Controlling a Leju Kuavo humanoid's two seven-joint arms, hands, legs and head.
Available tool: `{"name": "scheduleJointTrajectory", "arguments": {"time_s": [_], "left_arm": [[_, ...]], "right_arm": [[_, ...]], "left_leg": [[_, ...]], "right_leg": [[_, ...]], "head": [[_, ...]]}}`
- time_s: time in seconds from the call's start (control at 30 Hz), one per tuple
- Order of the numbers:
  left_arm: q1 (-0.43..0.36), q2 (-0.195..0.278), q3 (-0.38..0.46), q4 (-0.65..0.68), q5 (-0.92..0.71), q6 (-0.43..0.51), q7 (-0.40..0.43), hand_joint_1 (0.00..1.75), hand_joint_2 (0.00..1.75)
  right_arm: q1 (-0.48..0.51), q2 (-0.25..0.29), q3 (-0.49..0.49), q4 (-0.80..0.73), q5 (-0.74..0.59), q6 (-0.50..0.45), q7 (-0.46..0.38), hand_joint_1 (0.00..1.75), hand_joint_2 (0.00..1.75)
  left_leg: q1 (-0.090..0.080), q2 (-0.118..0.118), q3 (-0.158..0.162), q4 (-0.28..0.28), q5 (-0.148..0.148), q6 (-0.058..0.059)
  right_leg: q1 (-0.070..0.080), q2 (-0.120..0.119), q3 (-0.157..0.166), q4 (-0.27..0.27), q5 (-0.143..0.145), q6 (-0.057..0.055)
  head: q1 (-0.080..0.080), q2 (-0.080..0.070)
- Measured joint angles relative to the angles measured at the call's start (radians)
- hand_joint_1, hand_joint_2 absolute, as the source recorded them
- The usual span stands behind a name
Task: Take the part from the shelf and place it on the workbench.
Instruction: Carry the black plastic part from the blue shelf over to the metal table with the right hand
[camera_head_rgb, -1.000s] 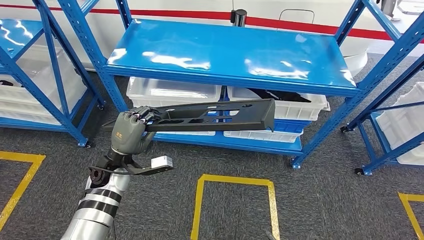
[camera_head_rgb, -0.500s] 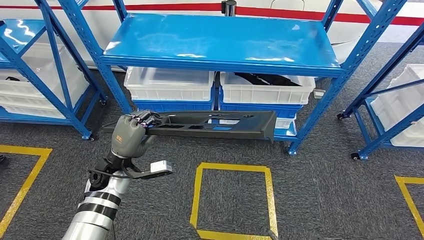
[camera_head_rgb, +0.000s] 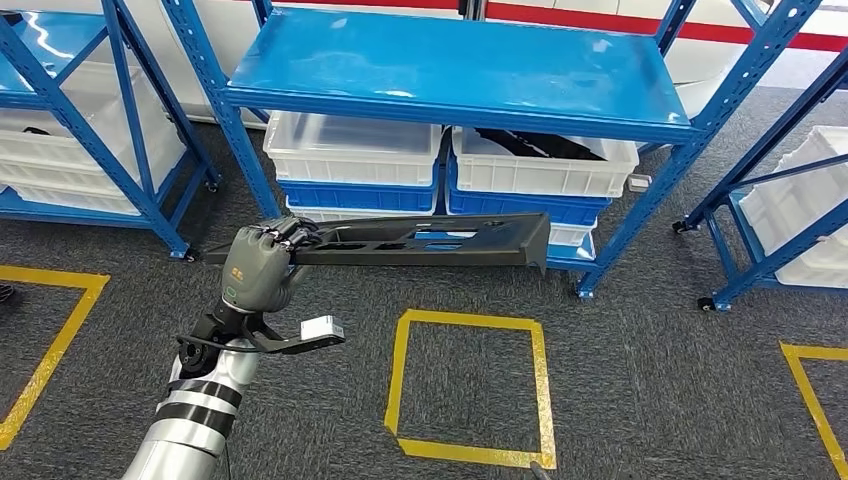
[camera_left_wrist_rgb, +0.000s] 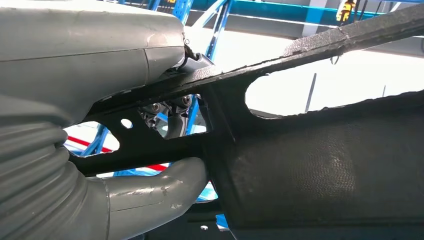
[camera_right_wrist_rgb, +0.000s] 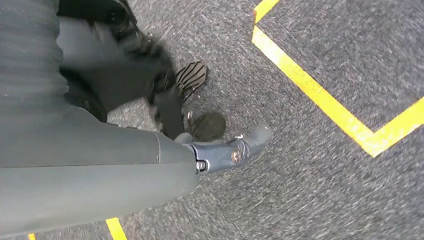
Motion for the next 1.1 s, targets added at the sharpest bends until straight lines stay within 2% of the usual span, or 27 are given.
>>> {"name": "scheduleJointTrajectory", "arguments": {"time_s": [0.03, 0.07, 0.1, 0.13, 0.2, 0.23, 0.27, 0.3, 0.33, 0.37, 0.4, 0.43, 0.47, 0.53, 0.57, 0.6, 0.67, 0.73, 0.77, 0.8, 0.87, 0.9, 0.93, 0.97, 1.03, 1.1], "left_arm": [[0.000, 0.000, 0.000, 0.000, 0.000, 0.000, 0.000, 1.75, 1.75], [-0.001, 0.000, 0.000, 0.000, 0.000, 0.000, 0.000, 1.75, 1.75], [-0.001, 0.000, 0.001, 0.000, 0.001, 0.000, 0.000, 1.75, 1.75], [-0.002, -0.001, 0.001, 0.000, 0.001, 0.000, 0.000, 1.75, 1.75], [-0.002, -0.001, 0.000, 0.000, 0.002, 0.000, -0.001, 1.75, 1.75], [-0.001, -0.001, 0.000, 0.000, 0.002, 0.000, -0.001, 1.75, 1.75], [-0.001, -0.001, 0.000, 0.000, 0.002, 0.000, -0.001, 1.75, 1.75], [-0.001, -0.001, 0.000, 0.000, 0.002, 0.000, -0.001, 1.75, 1.75], [0.000, -0.001, 0.000, 0.000, 0.003, 0.000, -0.001, 1.75, 1.75], [0.001, -0.001, 0.000, 0.001, 0.004, 0.000, -0.001, 1.75, 1.75], [0.002, 0.000, 0.000, 0.002, 0.005, 0.000, -0.001, 1.75, 1.75], [0.002, 0.000, 0.000, 0.002, 0.006, 0.000, -0.001, 1.75, 1.75], [0.002, 0.000, 0.000, 0.003, 0.006, 0.000, -0.001, 1.75, 1.75], [0.001, -0.001, 0.000, 0.003, 0.010, 0.000, -0.002, 1.75, 1.75], [0.000, -0.001, 0.000, 0.003, 0.014, 0.000, -0.002, 1.75, 1.75], [-0.001, -0.001, 0.000, 0.003, 0.018, 0.000, -0.003, 1.75, 1.75], [-0.002, -0.001, 0.000, 0.003, 0.023, 0.000, -0.005, 1.75, 1.75], [-0.003, -0.002, 0.000, 0.003, 0.027, 0.000, -0.007, 1.75, 1.75], [-0.003, -0.002, 0.000, 0.003, 0.028, 0.000, -0.008, 1.75, 1.75], [-0.004, -0.003, 0.000, 0.004, 0.030, 0.000, -0.008, 1.75, 1.75], [-0.003, -0.003, 0.000, 0.005, 0.032, 0.000, -0.009, 1.75, 1.75], [-0.002, -0.003, 0.000, 0.005, 0.032, 0.000, -0.010, 1.75, 1.75], [-0.002, -0.003, 0.000, 0.006, 0.032, 0.000, -0.010, 1.75, 1.75], [-0.001, -0.003, 0.000, 0.007, 0.032, 0.000, -0.010, 1.75, 1.75], [-0.001, -0.003, 0.000, 0.007, 0.033, 0.000, -0.011, 1.75, 1.75], [-0.002, -0.003, 0.000, 0.007, 0.036, 0.000, -0.011, 1.75, 1.75]], "right_arm": [[-0.002, -0.001, 0.000, 0.000, 0.000, 0.000, 0.000, 0.00, 1.75], [-0.003, -0.001, 0.000, 0.000, 0.000, 0.000, 0.000, 0.00, 1.75], [-0.005, -0.001, 0.000, 0.000, 0.000, -0.001, 0.000, 0.00, 1.75], [-0.005, -0.001, 0.000, 0.000, 0.000, -0.001, 0.000, 0.00, 1.75], [-0.005, -0.001, 0.000, 0.000, 0.000, -0.001, 0.000, 0.00, 1.75], [-0.006, -0.001, 0.000, 0.000, 0.000, -0.001, 0.000, 0.00, 1.75], [-0.006, -0.001, 0.000, 0.000, 0.000, -0.001, 0.000, 0.00, 1.75], [-0.006, -0.001, 0.000, 0.000, 0.000, -0.001, 0.000, 0.00, 1.75], [-0.005, -0.002, 0.000, 0.000, 0.000, -0.001, 0.000, 0.00, 1.75], [-0.005, -0.002, 0.000, 0.000, 0.000, -0.001, 0.000, 0.00, 1.75], [-0.004, -0.002, 0.000, 0.000, 0.000, -0.001, 0.000, 0.00, 1.75], [-0.003, -0.001, 0.000, 0.000, 0.000, -0.001, 0.000, 0.00, 1.75], [-0.003, -0.001, 0.000, 0.000, 0.000, -0.001, 0.000, 0.00, 1.75], [-0.003, -0.001, 0.000, 0.000, 0.000, -0.001, 0.000, 0.00, 1.75], [-0.004, -0.001, 0.000, 0.000, 0.001, -0.001, 0.000, 0.00, 1.75], [-0.004, -0.001, 0.000, 0.000, 0.001, -0.001, 0.000, 0.00, 1.75], [-0.005, -0.001, 0.000, 0.000, 0.001, -0.001, 0.000, 0.00, 1.75], [-0.005, -0.002, 0.000, 0.000, 0.001, -0.002, 0.000, 0.00, 1.75], [-0.005, -0.002, 0.000, 0.000, 0.001, -0.002, 0.000, 0.00, 1.75], [-0.005, -0.002, 0.001, 0.000, 0.002, -0.002, 0.000, 0.00, 1.75], [-0.005, -0.002, 0.001, 0.000, 0.002, -0.002, 0.000, 0.00, 1.75], [-0.005, -0.002, 0.001, 0.000, 0.002, -0.002, 0.000, 0.00, 1.75], [-0.005, -0.003, 0.001, 0.000, 0.002, -0.002, 0.000, 0.00, 1.75], [-0.005, -0.003, 0.001, 0.000, 0.002, -0.003, 0.000, 0.00, 1.75], [-0.007, -0.004, 0.001, 0.000, 0.002, -0.003, 0.000, 0.00, 1.75], [-0.010, -0.004, 0.002, 0.000, 0.002, -0.003, 0.000, 0.00, 1.75]], "left_leg": [[-0.001, 0.000, -0.006, 0.000, 0.008, -0.006], [-0.002, 0.000, -0.010, -0.001, 0.015, -0.013], [-0.002, 0.000, -0.011, -0.002, 0.022, -0.020], [-0.002, 0.000, -0.011, -0.006, 0.029, -0.028], [0.000, 0.000, -0.014, -0.008, 0.031, -0.041], [0.001, 0.000, -0.022, 0.007, 0.009, -0.046], [0.002, 0.001, -0.036, 0.043, -0.028, -0.049], [0.003, 0.001, -0.054, 0.100, -0.077, -0.052], [0.003, 0.001, -0.074, 0.168, -0.124, -0.054], [0.003, 0.001, -0.088, 0.228, -0.154, -0.057], [0.002, 0.001, -0.089, 0.261, -0.165, -0.057], [0.002, 0.001, -0.072, 0.259, -0.159, -0.056], [0.002, 0.001, -0.034, 0.218, -0.139, -0.053], [-0.001, 0.000, 0.061, 0.085, -0.106, -0.042], [-0.004, -0.001, 0.094, 0.036, -0.098, -0.035], [-0.008, -0.001, 0.109, 0.009, -0.097, -0.030], [-0.015, -0.001, 0.107, 0.001, -0.090, -0.019], [-0.012, 0.002, 0.102, -0.011, -0.075, -0.003], [-0.010, 0.004, 0.097, -0.017, -0.066, 0.006], [-0.007, 0.005, 0.090, -0.021, -0.057, 0.011], [-0.008, 0.006, 0.069, -0.021, -0.042, 0.015], [-0.007, 0.006, 0.058, -0.021, -0.034, 0.013], [-0.006, 0.006, 0.048, -0.021, -0.027, 0.011], [-0.004, 0.006, 0.039, -0.020, -0.020, 0.007], [-0.002, 0.006, 0.024, -0.019, -0.007, -0.005], [-0.003, 0.006, 0.015, -0.019, 0.007, -0.019]], "right_leg": [[0.001, 0.001, 0.046, -0.067, 0.013, 0.000], [0.003, 0.003, 0.076, -0.115, 0.021, -0.003], [0.006, 0.005, 0.087, -0.139, 0.023, -0.009], [0.010, 0.007, 0.082, -0.139, 0.027, -0.016], [0.005, 0.007, 0.072, -0.144, 0.039, -0.033], [0.002, 0.005, 0.069, -0.146, 0.047, -0.044], [-0.001, 0.003, 0.065, -0.148, 0.057, -0.054], [-0.002, 0.002, 0.059, -0.148, 0.065, -0.062], [0.001, 0.001, 0.049, -0.147, 0.072, -0.067], [0.004, 0.001, 0.040, -0.147, 0.079, -0.068], [0.006, 0.001, 0.032, -0.145, 0.084, -0.068], [0.008, 0.001, 0.024, -0.144, 0.089, -0.067], [0.010, 0.001, 0.019, -0.142, 0.092, -0.065], [0.012, 0.001, 0.011, -0.137, 0.097, -0.059], [0.014, 0.001, 0.008, -0.134, 0.099, -0.054], [0.014, 0.001, 0.005, -0.133, 0.103, -0.049], [0.013, 0.000, 0.002, -0.136, 0.112, -0.035], [0.012, 0.001, -0.011, -0.124, 0.101, -0.026], [0.012, 0.001, -0.026, -0.093, 0.079, -0.026], [0.011, 0.001, -0.049, -0.040, 0.045, -0.028], [0.006, 0.001, -0.100, 0.095, -0.022, -0.028], [0.004, 0.001, -0.112, 0.140, -0.038, -0.022], [0.001, 0.001, -0.105, 0.147, -0.036, -0.012], [-0.003, 0.001, -0.082, 0.120, -0.022, 0.000], [-0.010, 0.000, 0.014, -0.027, 0.017, 0.022], [-0.008, 0.006, 0.080, -0.135, 0.036, 0.019]], "head": [[0.000, 0.000], [-0.002, 0.000], [-0.003, 0.000], [-0.004, 0.000], [-0.005, 0.000], [-0.006, 0.000], [-0.007, 0.000], [-0.008, 0.000], [-0.010, 0.000], [-0.010, 0.000], [-0.010, 0.000], [-0.010, 0.000], [-0.010, 0.000], [-0.010, 0.000], [-0.010, 0.000], [-0.011, 0.000], [-0.012, 0.000], [-0.012, 0.000], [-0.011, 0.000], [-0.009, 0.000], [-0.007, 0.000], [-0.006, 0.000], [-0.006, 0.000], [-0.006, 0.000], [-0.005, 0.000], [-0.005, 0.000]]}}
